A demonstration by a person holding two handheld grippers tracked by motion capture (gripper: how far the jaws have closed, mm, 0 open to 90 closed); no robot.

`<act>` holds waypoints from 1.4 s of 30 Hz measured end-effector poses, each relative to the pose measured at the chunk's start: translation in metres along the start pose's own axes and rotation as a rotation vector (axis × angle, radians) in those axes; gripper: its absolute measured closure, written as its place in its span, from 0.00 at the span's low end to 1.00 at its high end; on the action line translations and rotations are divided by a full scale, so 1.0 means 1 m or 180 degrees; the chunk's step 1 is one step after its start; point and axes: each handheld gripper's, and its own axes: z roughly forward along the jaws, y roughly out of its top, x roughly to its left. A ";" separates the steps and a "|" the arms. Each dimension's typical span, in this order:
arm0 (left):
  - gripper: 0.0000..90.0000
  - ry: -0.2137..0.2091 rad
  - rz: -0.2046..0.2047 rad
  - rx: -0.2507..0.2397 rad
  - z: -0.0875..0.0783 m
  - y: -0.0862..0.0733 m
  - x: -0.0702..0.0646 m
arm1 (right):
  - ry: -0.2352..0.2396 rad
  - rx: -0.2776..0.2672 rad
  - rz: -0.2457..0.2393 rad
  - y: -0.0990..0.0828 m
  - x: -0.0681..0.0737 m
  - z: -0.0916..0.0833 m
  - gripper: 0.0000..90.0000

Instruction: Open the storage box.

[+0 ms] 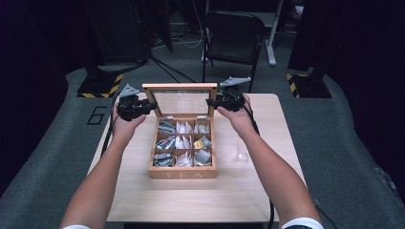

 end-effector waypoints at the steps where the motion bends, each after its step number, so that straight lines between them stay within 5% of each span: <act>1: 0.69 -0.0004 0.0001 0.0005 0.000 0.000 0.000 | 0.0002 0.0008 0.0042 0.000 0.000 0.001 0.64; 24: 0.70 0.0011 -0.0062 -0.0031 0.005 -0.001 0.003 | 0.0067 0.0113 0.0244 -0.015 -0.016 0.020 0.65; 42: 0.70 0.0070 -0.0142 -0.0015 0.011 -0.002 0.005 | 0.0005 0.0163 0.0239 -0.017 -0.017 0.026 0.67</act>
